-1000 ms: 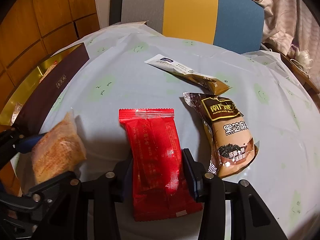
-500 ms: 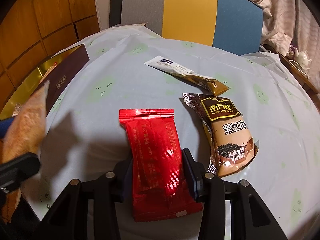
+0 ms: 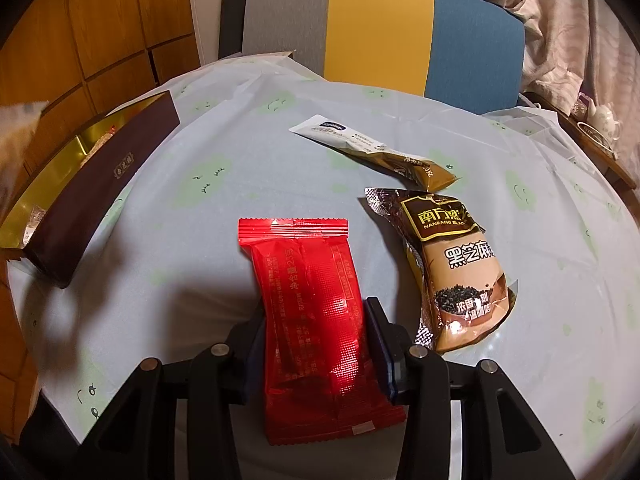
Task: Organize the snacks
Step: 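Lift the pastry with the left tool toward the gold tray, then lower the pastry into the gold tray and open the left tool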
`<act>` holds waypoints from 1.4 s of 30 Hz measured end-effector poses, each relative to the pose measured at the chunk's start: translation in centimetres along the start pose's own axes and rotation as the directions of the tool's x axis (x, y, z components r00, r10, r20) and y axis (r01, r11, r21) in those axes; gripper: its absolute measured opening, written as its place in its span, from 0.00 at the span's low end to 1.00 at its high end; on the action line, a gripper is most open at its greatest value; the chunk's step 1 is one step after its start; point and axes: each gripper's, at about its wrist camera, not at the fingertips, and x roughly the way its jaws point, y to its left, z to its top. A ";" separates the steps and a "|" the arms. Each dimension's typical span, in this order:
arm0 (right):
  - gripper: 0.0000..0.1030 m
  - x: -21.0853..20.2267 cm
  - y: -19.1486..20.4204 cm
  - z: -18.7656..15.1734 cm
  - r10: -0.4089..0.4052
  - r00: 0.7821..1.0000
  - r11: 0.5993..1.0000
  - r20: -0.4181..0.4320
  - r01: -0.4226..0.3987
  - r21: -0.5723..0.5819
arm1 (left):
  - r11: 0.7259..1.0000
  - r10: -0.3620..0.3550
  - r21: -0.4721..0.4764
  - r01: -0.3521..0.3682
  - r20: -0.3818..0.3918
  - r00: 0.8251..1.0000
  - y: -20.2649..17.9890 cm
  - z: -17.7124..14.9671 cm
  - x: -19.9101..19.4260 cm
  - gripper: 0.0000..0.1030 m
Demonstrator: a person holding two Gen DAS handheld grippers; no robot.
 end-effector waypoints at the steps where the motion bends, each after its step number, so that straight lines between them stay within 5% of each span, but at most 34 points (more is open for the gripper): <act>1: 0.44 0.0 0.0 0.0 0.000 1.000 1.000 0.002 0.000 0.000 | 1.000 0.011 0.000 -0.011 0.000 1.000 0.2 0.0 -0.1 0.60; 16: 0.44 0.0 0.3 -0.1 -0.019 1.000 1.000 0.013 0.019 0.002 | 0.978 0.070 -0.196 -0.070 -0.007 0.998 7.5 -0.5 -2.4 0.60; 20: 0.44 0.0 0.3 -0.1 -0.019 1.000 1.000 0.014 0.019 0.009 | 0.936 0.130 -0.328 -0.127 -0.014 0.991 12.5 -1.1 -3.6 0.60; 26: 0.44 0.0 0.2 0.0 -0.018 1.000 1.000 0.012 0.018 0.013 | 0.811 0.172 -0.556 -0.182 -0.071 0.982 20.8 -3.0 -4.3 0.60; 32: 0.44 0.0 0.3 0.0 -0.020 1.000 1.000 0.010 0.019 0.015 | 0.750 0.149 -0.629 -0.204 -0.140 0.979 25.0 -3.1 -1.7 0.60; 35: 0.44 0.1 0.3 0.1 -0.021 1.000 1.000 0.008 0.021 0.017 | 0.741 0.142 -0.636 -0.217 -0.168 0.975 26.5 -2.2 0.4 0.60; 42: 0.44 0.1 0.2 0.1 -0.018 1.000 1.000 0.004 0.018 0.021 | 0.673 0.054 -0.711 -0.205 -0.229 0.972 28.9 -1.0 5.6 0.60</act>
